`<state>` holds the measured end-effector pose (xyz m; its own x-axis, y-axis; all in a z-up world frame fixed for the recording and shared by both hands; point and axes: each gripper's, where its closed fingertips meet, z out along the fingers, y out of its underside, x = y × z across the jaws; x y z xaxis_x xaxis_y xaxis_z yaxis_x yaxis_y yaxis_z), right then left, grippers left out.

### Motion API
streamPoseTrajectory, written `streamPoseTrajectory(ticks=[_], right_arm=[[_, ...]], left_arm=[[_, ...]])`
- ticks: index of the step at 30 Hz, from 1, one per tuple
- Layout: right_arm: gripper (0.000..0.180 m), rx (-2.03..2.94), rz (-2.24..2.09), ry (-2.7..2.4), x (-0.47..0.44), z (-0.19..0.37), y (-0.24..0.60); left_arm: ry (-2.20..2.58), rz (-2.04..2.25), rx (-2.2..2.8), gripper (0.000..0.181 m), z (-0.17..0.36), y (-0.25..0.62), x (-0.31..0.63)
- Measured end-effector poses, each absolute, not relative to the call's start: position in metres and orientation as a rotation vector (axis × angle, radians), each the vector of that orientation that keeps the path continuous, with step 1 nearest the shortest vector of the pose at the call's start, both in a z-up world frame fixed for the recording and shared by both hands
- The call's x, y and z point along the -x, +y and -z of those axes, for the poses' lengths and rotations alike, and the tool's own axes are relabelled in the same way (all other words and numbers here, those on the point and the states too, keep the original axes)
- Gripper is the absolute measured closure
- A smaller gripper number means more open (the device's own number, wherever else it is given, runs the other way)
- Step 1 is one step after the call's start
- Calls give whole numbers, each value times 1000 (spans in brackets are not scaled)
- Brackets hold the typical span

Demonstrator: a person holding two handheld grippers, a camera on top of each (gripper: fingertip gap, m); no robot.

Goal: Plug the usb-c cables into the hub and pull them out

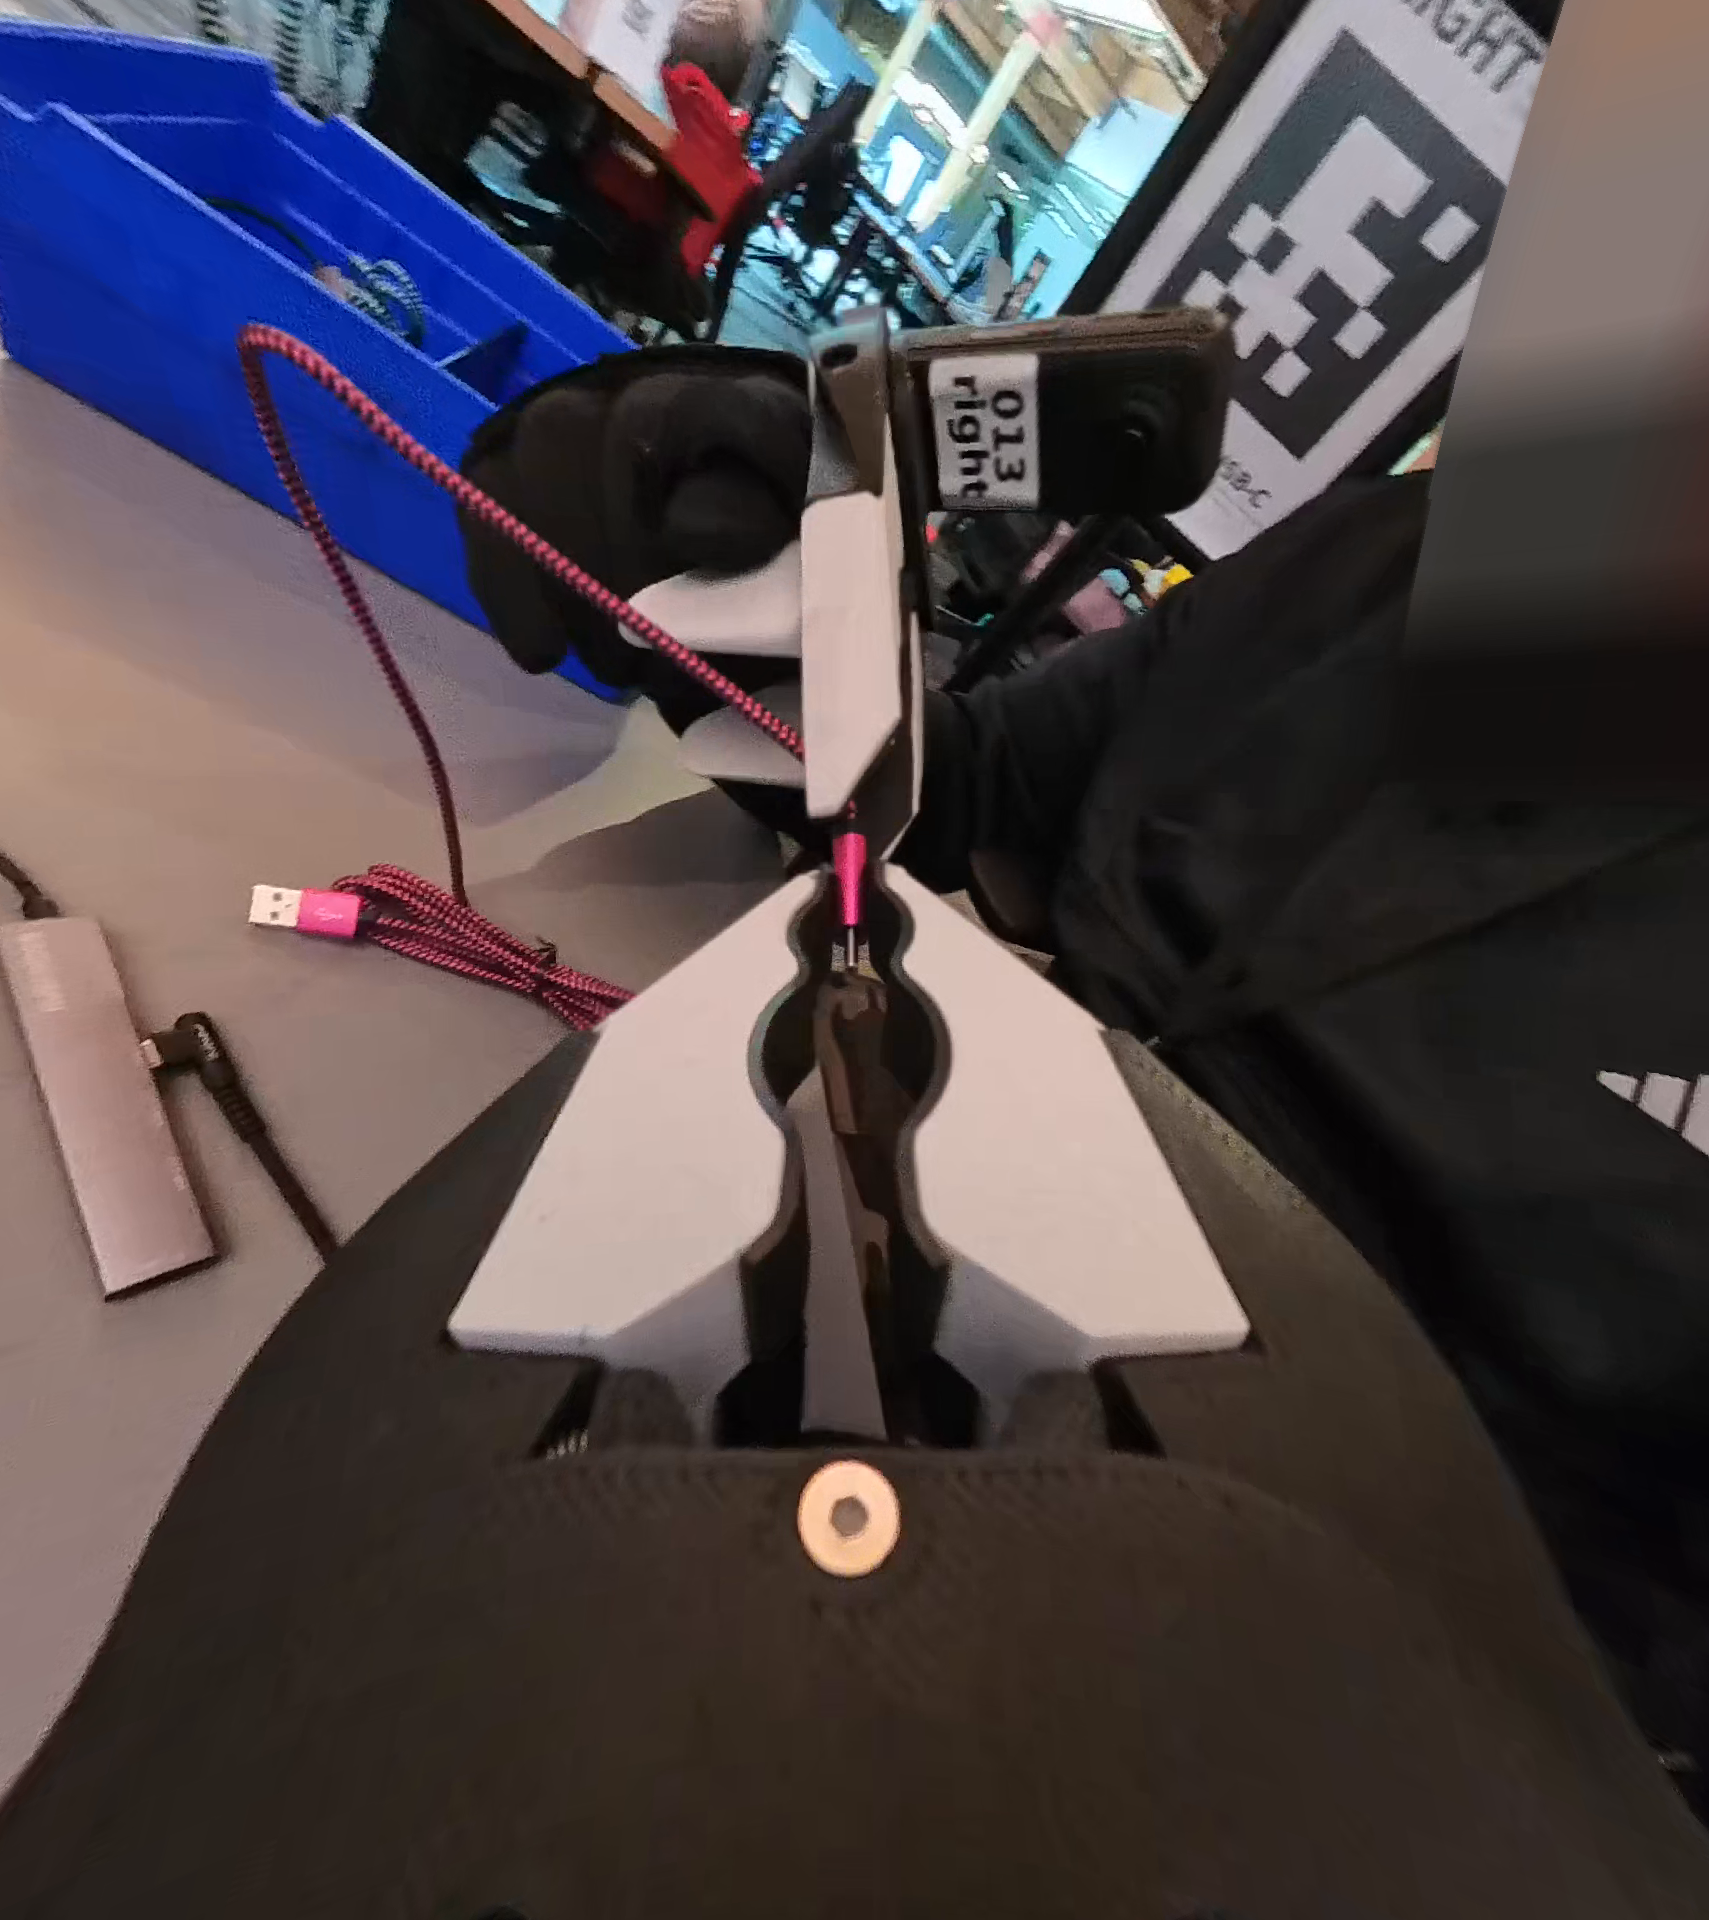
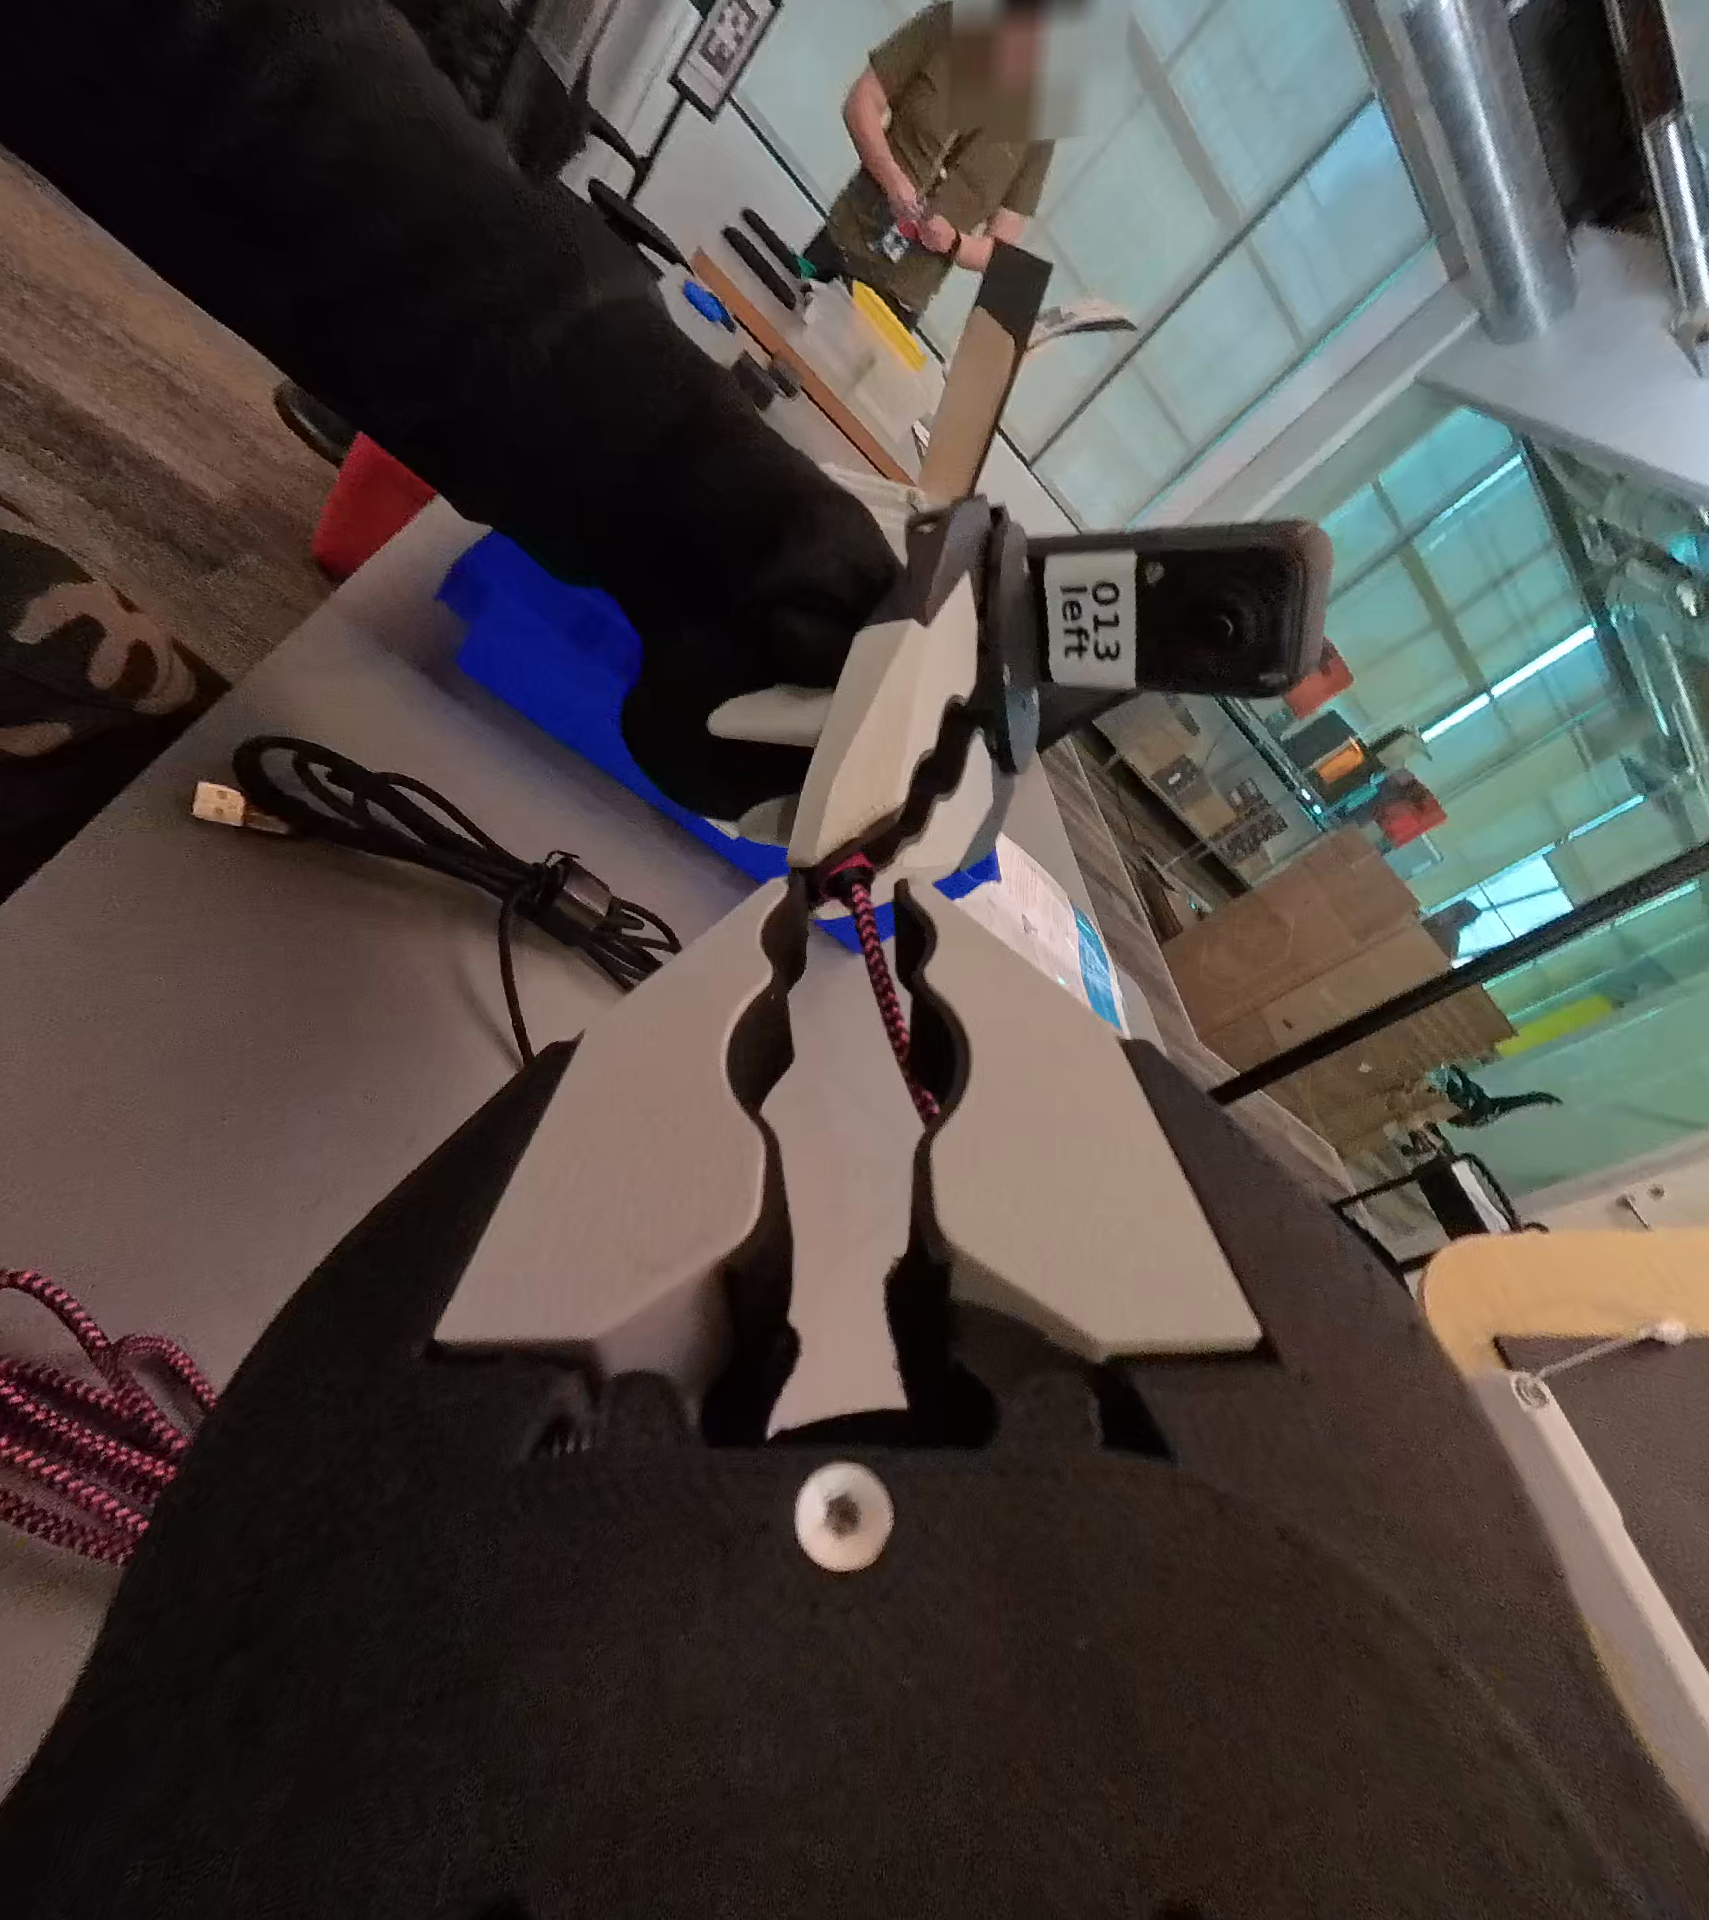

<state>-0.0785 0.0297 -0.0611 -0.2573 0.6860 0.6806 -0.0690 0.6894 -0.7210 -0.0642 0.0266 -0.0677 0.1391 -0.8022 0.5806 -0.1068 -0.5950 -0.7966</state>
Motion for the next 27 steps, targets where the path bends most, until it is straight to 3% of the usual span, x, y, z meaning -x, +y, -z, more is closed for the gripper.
streamPoseTrajectory(ticks=[10,27], right_arm=[[173,465,-801,-1833,75,72,11],[177,555,-841,-1792,68,78,22]], left_arm=[[1107,1592,1874,178,79,6,63],[937,1577,1816,176,79,18,72]])
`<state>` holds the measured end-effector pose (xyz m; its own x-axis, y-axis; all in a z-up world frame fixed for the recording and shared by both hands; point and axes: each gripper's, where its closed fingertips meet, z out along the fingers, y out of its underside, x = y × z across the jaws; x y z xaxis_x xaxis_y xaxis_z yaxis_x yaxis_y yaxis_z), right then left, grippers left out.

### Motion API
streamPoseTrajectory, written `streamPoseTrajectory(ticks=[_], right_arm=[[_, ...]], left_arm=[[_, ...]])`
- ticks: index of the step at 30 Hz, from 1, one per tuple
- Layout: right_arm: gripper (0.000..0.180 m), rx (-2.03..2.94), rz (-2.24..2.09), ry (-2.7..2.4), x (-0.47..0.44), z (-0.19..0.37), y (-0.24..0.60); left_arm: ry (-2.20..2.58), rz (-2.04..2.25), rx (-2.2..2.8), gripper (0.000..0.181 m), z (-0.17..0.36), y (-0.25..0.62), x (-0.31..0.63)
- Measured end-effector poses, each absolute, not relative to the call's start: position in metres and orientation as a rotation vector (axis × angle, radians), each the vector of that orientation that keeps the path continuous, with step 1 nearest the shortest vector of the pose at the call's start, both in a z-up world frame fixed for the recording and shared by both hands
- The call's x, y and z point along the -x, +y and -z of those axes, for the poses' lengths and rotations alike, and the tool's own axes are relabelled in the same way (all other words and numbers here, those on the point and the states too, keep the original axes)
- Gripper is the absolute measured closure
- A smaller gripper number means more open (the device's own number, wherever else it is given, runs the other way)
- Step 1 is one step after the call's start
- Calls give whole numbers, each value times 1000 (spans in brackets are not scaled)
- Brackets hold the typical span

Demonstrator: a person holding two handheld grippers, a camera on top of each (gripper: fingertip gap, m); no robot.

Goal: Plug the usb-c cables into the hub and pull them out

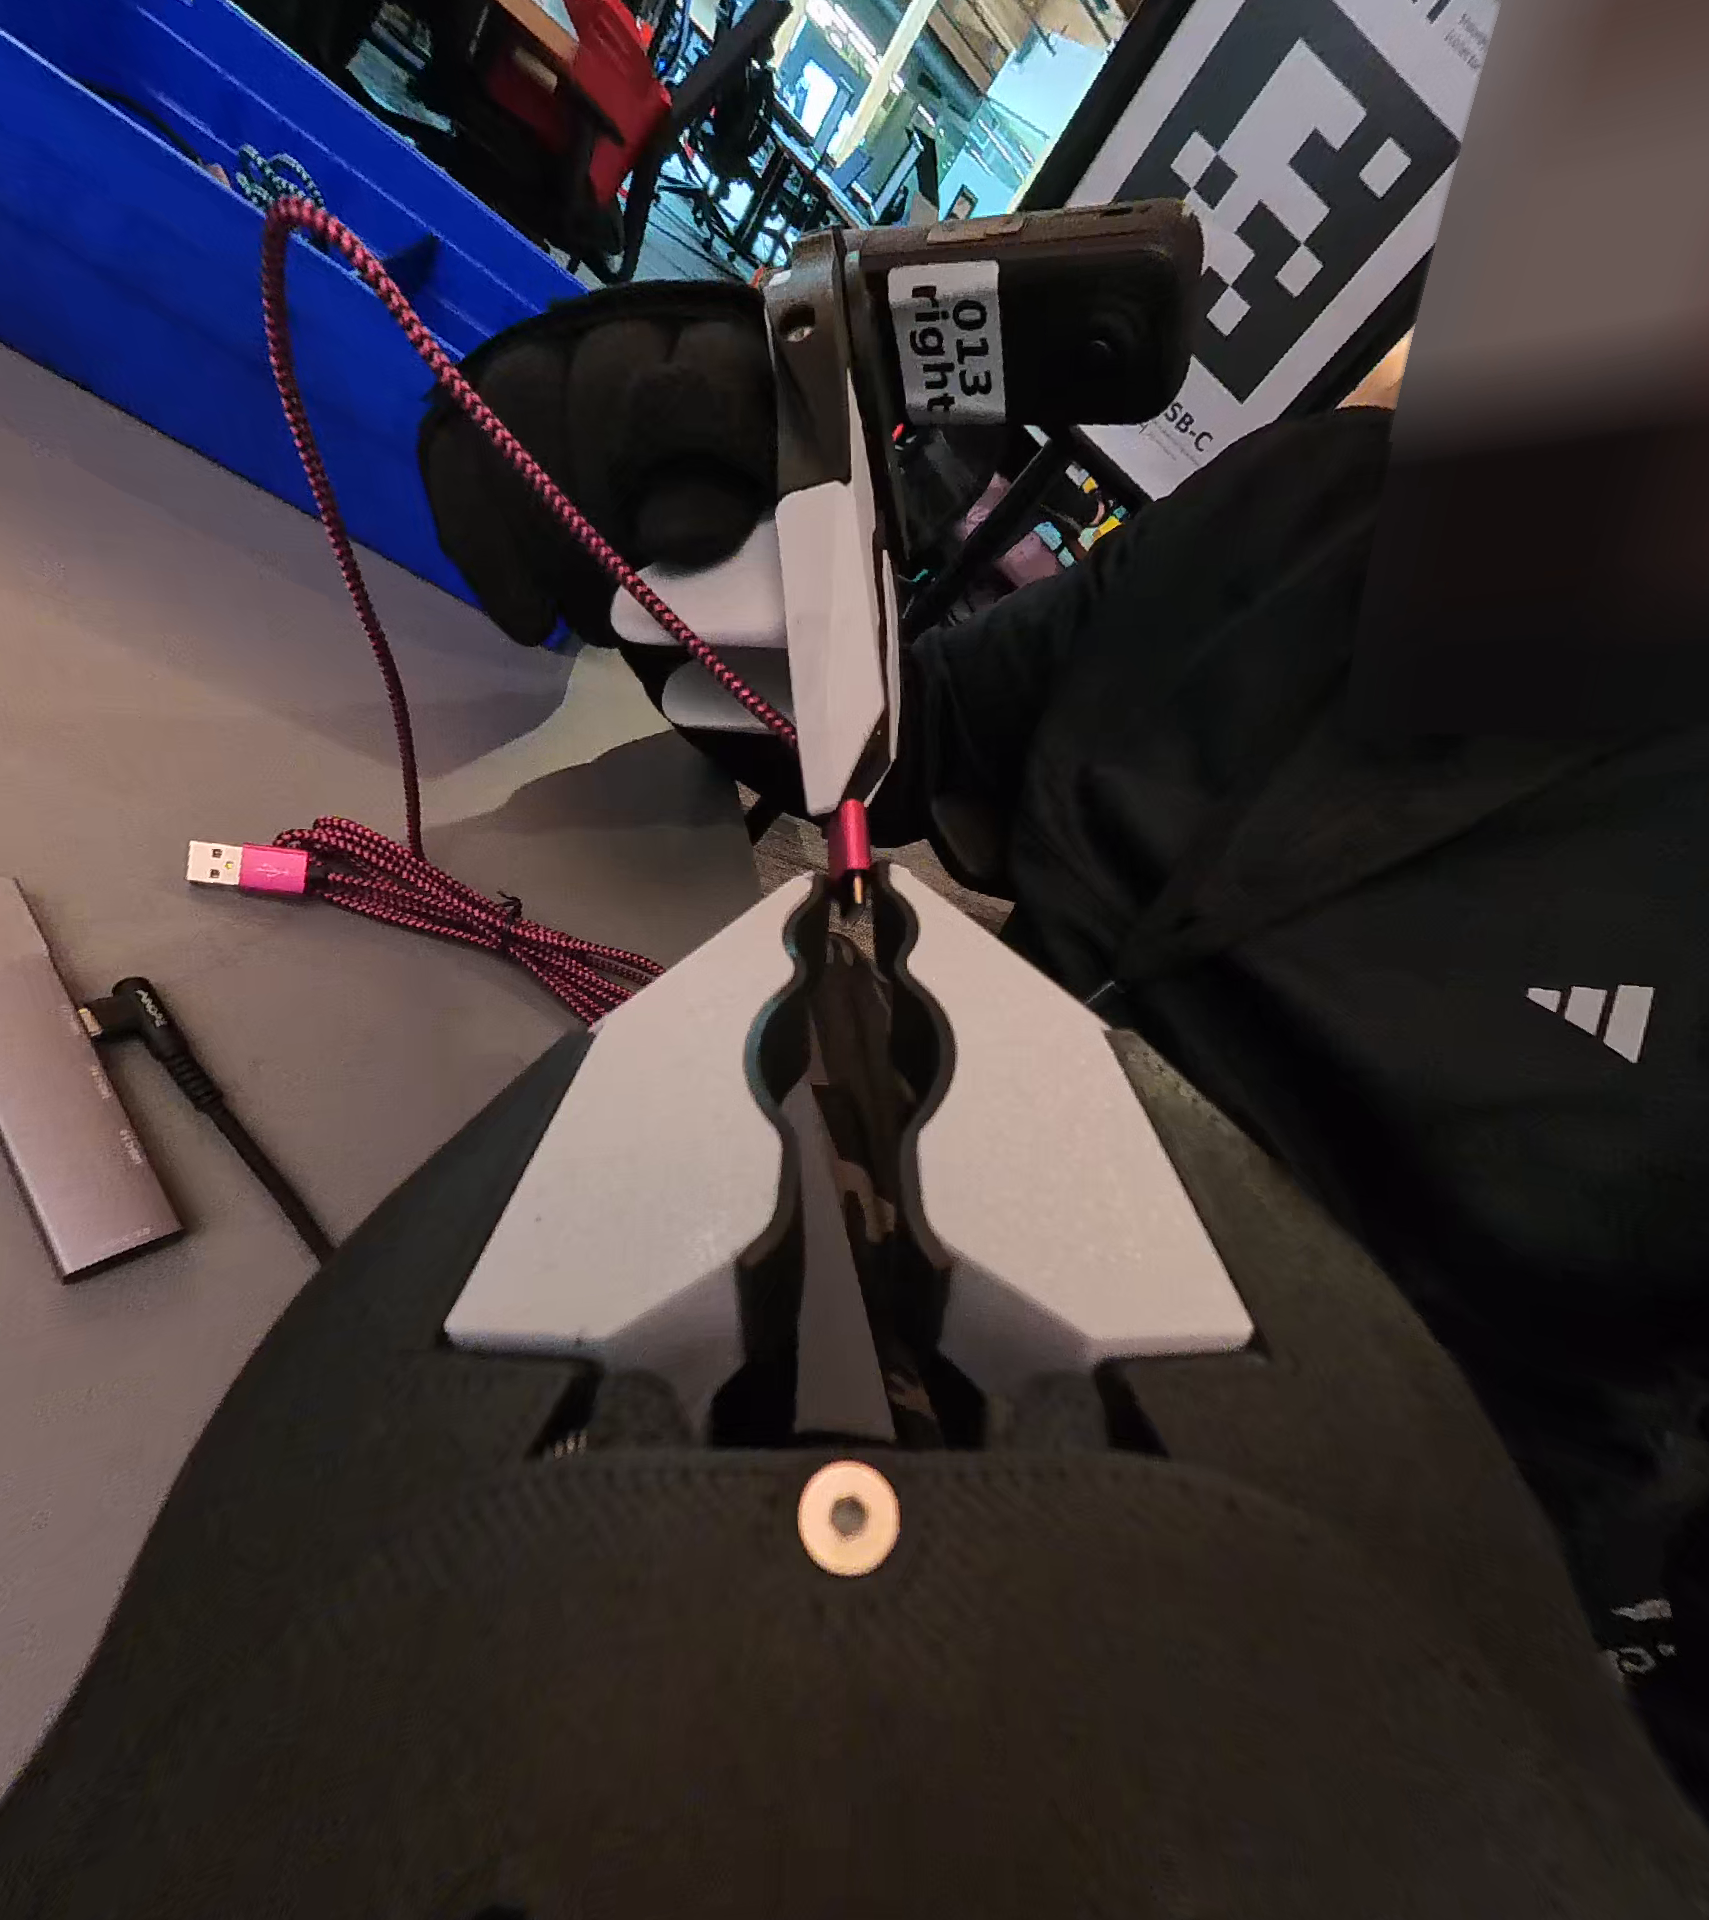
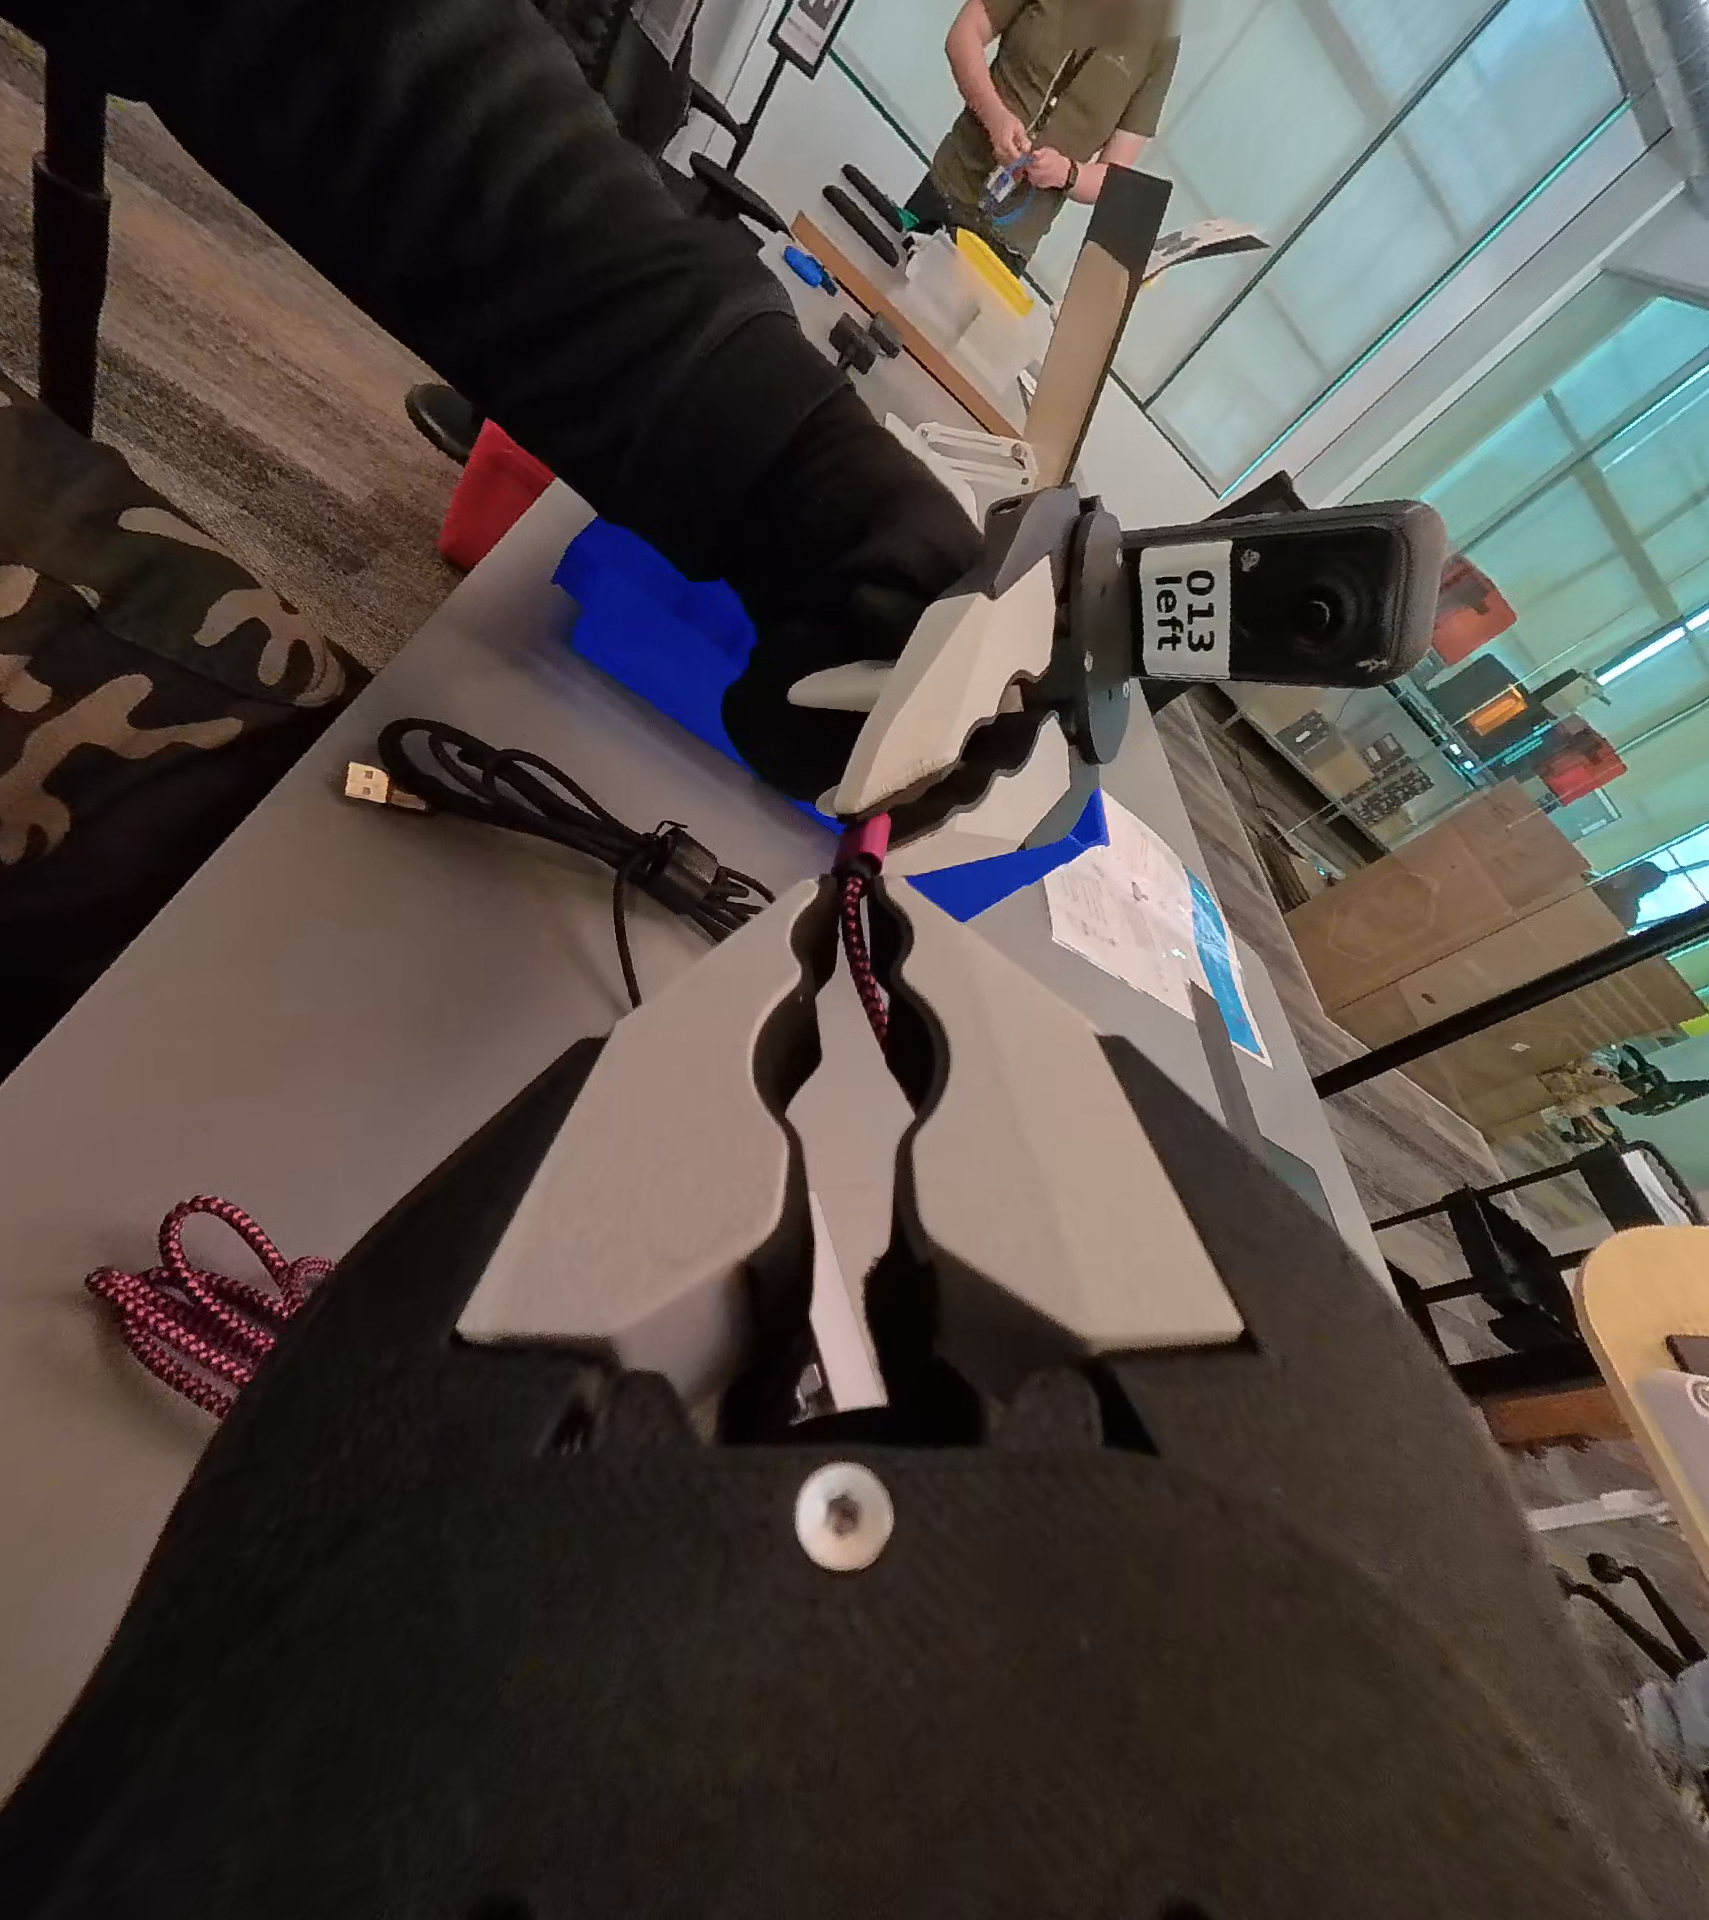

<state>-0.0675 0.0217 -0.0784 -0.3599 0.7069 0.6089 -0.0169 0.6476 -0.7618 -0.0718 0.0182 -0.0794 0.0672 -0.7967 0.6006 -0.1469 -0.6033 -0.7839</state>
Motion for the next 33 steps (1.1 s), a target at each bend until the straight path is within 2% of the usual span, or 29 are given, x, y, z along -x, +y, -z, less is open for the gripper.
streamPoseTrajectory(ticks=[5,8,10,17,33], right_arm=[[176,562,-845,-1756,68,76,25],[163,518,-719,-1741,71,76,24],[161,476,-604,-1757,74,81,22],[170,396,-549,-1800,76,85,8],[171,302,-590,-1814,72,79,-6]], left_arm=[[918,1553,1786,177,79,21,73],[890,1608,1799,177,83,22,77],[881,1661,1794,177,83,21,79],[992,1740,1888,176,88,7,69],[1110,1898,1902,176,82,-8,66]])
